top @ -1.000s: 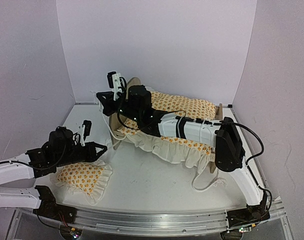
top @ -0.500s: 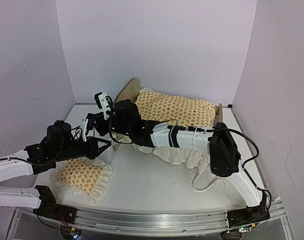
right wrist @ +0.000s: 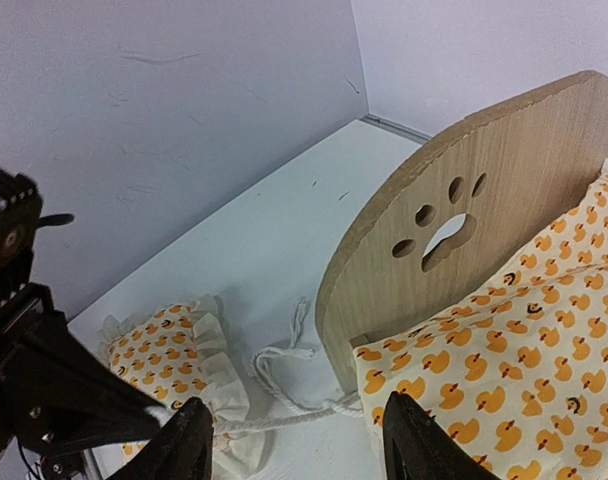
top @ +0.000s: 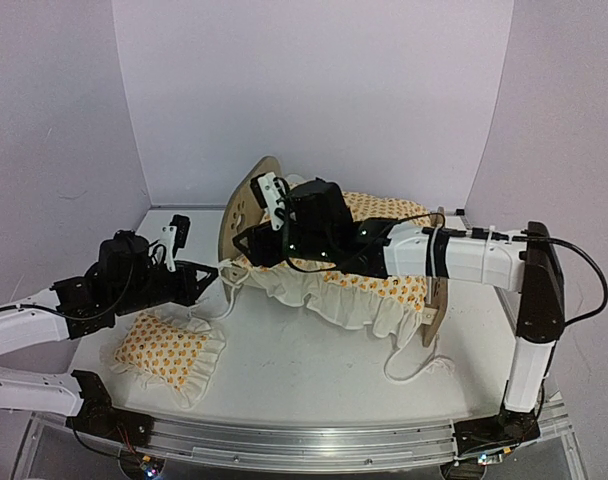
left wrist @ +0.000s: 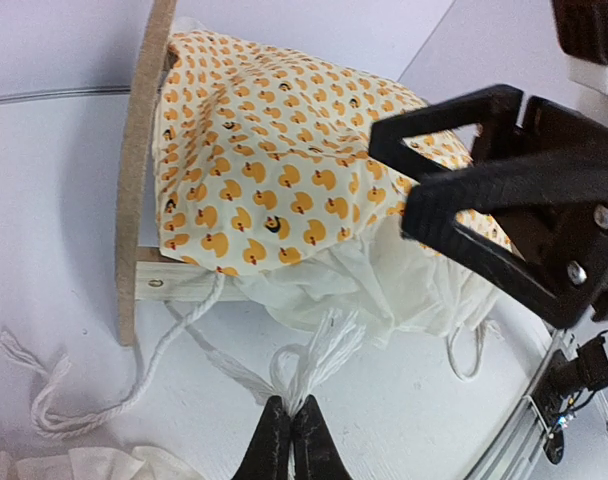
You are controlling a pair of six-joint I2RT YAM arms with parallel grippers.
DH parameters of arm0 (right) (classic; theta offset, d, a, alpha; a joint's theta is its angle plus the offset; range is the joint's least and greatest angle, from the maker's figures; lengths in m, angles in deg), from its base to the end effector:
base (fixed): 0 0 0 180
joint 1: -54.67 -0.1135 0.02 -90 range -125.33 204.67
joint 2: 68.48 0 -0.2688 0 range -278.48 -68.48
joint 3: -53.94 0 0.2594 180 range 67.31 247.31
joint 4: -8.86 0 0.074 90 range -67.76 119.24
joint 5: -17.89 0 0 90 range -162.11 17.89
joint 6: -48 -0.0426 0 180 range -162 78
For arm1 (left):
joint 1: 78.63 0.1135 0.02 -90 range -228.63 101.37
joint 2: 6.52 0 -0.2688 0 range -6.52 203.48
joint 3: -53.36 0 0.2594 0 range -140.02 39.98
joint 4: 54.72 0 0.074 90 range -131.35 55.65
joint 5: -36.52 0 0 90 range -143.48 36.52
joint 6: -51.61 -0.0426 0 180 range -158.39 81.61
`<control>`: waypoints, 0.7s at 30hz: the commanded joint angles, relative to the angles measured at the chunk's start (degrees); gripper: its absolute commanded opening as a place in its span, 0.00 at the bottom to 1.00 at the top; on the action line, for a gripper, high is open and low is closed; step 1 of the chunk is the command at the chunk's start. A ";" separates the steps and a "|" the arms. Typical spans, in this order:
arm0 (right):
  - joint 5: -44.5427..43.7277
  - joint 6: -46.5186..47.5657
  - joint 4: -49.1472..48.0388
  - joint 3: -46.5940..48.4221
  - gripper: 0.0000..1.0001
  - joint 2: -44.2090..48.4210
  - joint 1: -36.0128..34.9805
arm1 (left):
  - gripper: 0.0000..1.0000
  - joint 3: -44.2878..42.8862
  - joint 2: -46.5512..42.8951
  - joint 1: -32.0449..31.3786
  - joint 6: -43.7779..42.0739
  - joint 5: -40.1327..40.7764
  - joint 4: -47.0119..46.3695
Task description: Set up the pet bed
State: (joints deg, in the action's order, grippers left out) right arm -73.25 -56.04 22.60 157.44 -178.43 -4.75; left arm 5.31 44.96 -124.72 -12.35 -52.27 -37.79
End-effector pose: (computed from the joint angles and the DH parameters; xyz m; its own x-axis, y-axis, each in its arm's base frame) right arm 0.2444 0.4119 0.2968 -0.3769 -0.1610 -0.9122 -0.7832 0.5811 0.2210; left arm 0.1538 -0.1585 0.2677 -0.5270 -0.0854 -0.8456 0.5289 0.7458 -0.4050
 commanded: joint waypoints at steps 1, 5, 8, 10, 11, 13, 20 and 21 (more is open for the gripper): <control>2.72 -5.46 -8.71 -6.09 0.57 -1.23 -2.55 | 0.00 -5.11 1.41 0.25 0.15 7.96 2.96; 0.52 -9.76 -16.57 -8.61 0.53 -5.92 -4.69 | 0.00 -6.88 2.03 0.34 -1.73 10.29 3.97; -3.37 -12.61 -22.15 -9.58 0.53 -10.02 -5.60 | 0.00 -7.44 2.30 0.38 -2.22 10.31 4.44; -5.98 -13.02 -26.50 -9.66 0.54 -12.96 -6.46 | 0.00 -7.62 2.11 0.53 -2.30 10.34 4.45; -7.94 -13.33 -27.41 -9.13 0.55 -14.52 -6.87 | 0.00 -7.75 2.01 0.48 -2.29 10.38 4.45; -13.08 -15.16 -30.81 -8.78 0.59 -18.17 -7.43 | 0.00 -7.73 1.58 0.55 -2.40 10.52 4.38; -21.87 -19.53 -35.36 -4.29 0.69 -26.97 -7.38 | 0.00 -7.91 0.23 0.64 -2.45 10.05 4.28; -22.33 -19.94 -35.95 -3.45 0.69 -27.87 -7.38 | 0.00 -7.82 -0.09 0.65 -2.44 10.08 4.24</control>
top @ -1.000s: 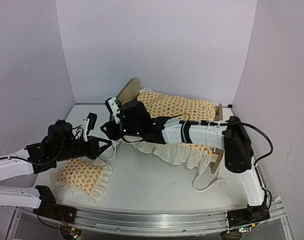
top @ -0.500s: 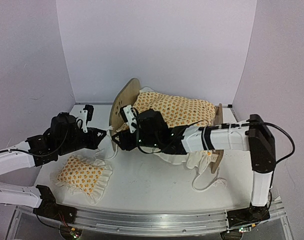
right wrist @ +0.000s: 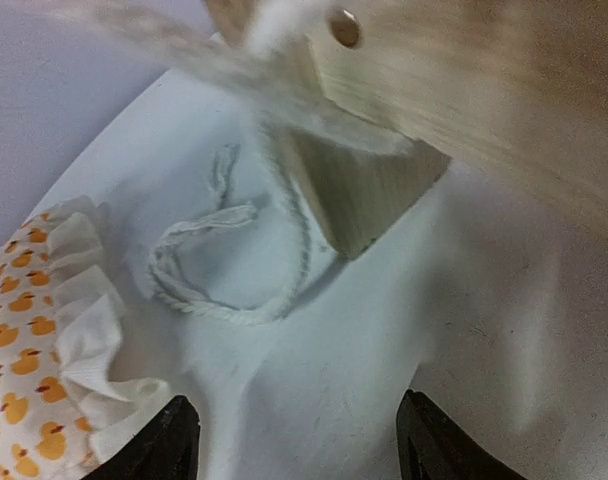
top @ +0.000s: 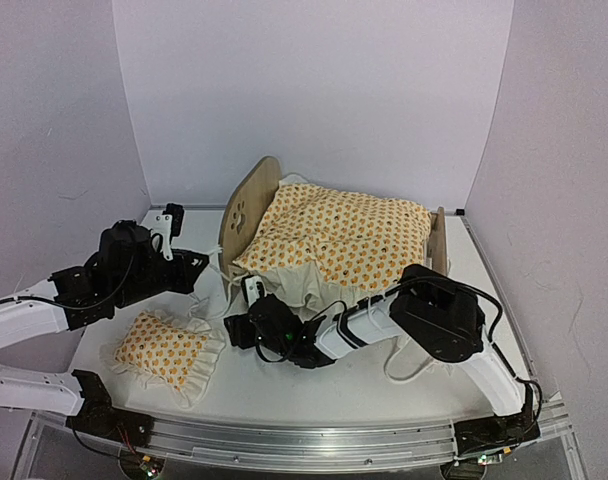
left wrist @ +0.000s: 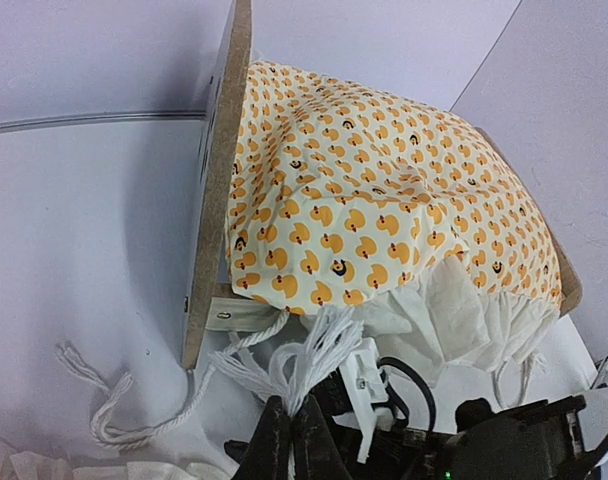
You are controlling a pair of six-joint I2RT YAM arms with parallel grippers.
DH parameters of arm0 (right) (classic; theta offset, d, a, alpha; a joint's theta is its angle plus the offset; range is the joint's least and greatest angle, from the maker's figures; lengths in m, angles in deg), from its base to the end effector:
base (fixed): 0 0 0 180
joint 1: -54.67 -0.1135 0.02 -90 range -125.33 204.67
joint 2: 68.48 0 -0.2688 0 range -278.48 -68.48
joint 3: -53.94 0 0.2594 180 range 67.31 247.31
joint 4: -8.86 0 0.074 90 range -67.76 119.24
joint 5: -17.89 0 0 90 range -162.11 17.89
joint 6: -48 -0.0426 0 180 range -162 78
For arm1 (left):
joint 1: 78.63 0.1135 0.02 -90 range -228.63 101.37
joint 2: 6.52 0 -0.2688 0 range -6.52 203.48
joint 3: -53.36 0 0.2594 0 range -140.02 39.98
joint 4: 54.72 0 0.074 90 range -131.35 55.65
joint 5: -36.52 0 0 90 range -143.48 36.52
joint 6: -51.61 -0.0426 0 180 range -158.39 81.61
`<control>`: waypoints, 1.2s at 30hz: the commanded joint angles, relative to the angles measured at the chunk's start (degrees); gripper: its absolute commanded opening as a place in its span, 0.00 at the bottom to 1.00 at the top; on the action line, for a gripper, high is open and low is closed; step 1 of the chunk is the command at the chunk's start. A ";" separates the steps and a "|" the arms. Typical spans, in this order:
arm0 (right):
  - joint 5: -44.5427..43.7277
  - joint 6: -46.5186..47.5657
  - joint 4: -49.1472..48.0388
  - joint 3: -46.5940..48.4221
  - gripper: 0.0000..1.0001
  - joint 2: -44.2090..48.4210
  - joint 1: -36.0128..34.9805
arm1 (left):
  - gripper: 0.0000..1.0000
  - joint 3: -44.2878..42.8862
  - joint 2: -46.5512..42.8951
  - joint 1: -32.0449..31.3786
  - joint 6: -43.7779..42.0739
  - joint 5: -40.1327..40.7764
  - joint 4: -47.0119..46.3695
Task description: Set up the pet bed
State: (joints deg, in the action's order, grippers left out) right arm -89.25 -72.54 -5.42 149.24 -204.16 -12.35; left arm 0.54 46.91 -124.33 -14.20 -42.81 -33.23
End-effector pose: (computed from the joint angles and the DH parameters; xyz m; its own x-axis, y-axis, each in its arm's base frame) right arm 0.2118 0.4673 0.0828 -0.5425 -0.0355 -0.8393 -0.5814 0.7370 0.3447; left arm 0.1639 -0.1567 0.2830 -0.4788 -0.0859 -0.8737 0.4246 0.8484 -0.3161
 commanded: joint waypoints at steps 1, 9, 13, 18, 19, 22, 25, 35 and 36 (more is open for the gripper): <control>-6.57 -4.07 -9.48 5.28 0.69 -3.02 0.23 | 0.00 -2.93 -2.32 0.25 -0.55 0.63 -0.37; -7.39 -4.98 -20.61 11.80 0.63 -11.22 0.14 | 0.00 -2.29 -3.57 0.34 -0.08 -0.31 -1.14; -11.06 -5.16 -18.90 16.94 0.55 -15.00 0.14 | 0.00 -2.46 -3.61 0.34 0.16 -0.70 -1.34; -12.73 -6.21 -15.52 20.40 0.39 -16.60 0.14 | 0.00 -2.57 -3.75 0.34 0.34 -0.66 -1.26; -13.16 -6.23 -15.31 20.21 0.33 -16.52 0.14 | 0.00 -2.55 -3.74 0.34 0.34 -0.59 -1.24; -12.66 -5.79 -13.64 17.50 0.17 -13.99 0.14 | 0.00 -2.54 -3.69 0.34 0.04 0.16 -0.98; -10.66 -5.95 -10.35 11.05 0.13 -7.24 0.14 | 0.00 -2.19 -3.55 0.34 -0.04 1.37 -0.46; 6.74 6.72 -0.18 -7.37 0.03 11.79 2.31 | 0.00 2.35 0.79 0.69 5.31 2.26 1.57; 8.56 6.56 1.12 -7.62 0.02 12.66 3.49 | 0.00 3.23 1.18 0.69 6.44 1.81 1.78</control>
State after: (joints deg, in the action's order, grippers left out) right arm -90.10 -70.64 -8.68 143.17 -198.72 -11.41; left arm 1.31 46.47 -123.95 -12.30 -41.25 -32.24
